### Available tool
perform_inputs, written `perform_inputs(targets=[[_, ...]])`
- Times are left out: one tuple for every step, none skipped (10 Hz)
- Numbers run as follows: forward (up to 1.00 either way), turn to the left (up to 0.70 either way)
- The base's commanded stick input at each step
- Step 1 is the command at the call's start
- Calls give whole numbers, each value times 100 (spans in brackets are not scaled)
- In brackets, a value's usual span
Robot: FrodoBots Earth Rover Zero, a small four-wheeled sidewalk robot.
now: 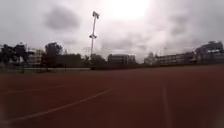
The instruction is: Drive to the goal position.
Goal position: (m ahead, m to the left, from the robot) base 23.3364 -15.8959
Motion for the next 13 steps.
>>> perform_inputs(targets=[[50, -3], [50, -24], [50, -46], [50, -30], [50, 0], [50, 0], [50, -3], [50, -12], [50, -50], [50, -50], [50, -50], [50, -50], [50, -13]])
